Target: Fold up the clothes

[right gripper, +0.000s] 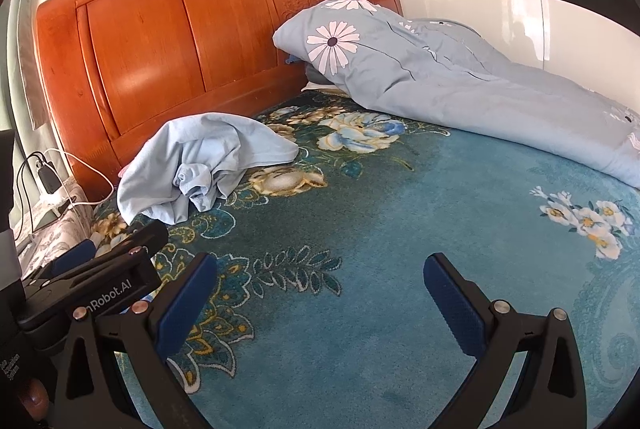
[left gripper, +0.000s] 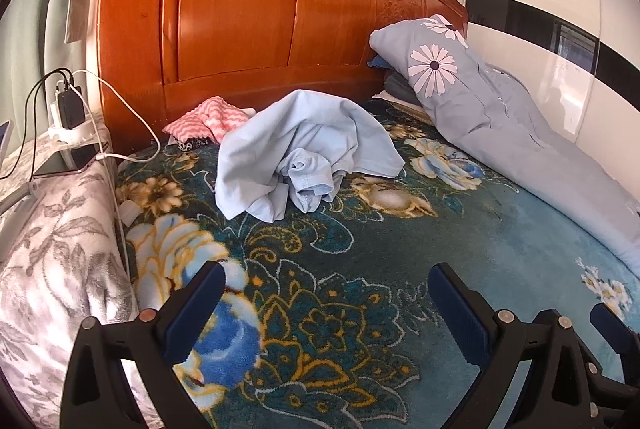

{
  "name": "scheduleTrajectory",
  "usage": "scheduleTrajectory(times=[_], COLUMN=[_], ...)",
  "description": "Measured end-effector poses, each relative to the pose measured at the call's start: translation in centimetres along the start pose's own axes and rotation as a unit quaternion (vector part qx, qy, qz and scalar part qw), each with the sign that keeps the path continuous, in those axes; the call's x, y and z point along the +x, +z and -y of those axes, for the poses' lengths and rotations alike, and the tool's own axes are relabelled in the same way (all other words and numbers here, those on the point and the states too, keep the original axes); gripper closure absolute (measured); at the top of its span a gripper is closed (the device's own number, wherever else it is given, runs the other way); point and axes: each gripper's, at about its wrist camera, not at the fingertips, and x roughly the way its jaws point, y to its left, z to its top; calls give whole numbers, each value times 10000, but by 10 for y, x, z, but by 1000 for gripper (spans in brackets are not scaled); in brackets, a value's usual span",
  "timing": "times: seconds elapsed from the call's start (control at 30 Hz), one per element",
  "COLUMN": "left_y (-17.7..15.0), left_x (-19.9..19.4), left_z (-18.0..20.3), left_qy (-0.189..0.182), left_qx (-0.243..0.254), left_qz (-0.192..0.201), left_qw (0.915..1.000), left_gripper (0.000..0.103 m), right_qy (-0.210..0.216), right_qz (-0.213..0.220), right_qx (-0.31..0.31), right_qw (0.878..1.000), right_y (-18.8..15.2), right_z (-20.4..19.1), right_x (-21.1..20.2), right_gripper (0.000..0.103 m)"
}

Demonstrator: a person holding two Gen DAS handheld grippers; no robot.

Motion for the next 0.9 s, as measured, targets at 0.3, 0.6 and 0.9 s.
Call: scheduleTrajectory(times=[0.3, 0.6, 0.9], left_y=[-2, -3, -6], left_x=[-3, -5, -1], left_z=[3, 7, 5], left_qy=[67, 359, 305], left_qx=[90, 173, 58], left_qz=[204, 442, 351], left_qw=[9997, 9982, 9989], left_gripper=[0, 0, 0], right_qy=[-82, -56, -105], right_qz=[4, 33, -8], right_qx=[-91, -22, 33], right_qw=[9999, 10000, 9999], right_y=[-1, -1, -2], right_z=[0, 2, 3], right_x=[0, -1, 1], right_gripper=[0, 0, 0])
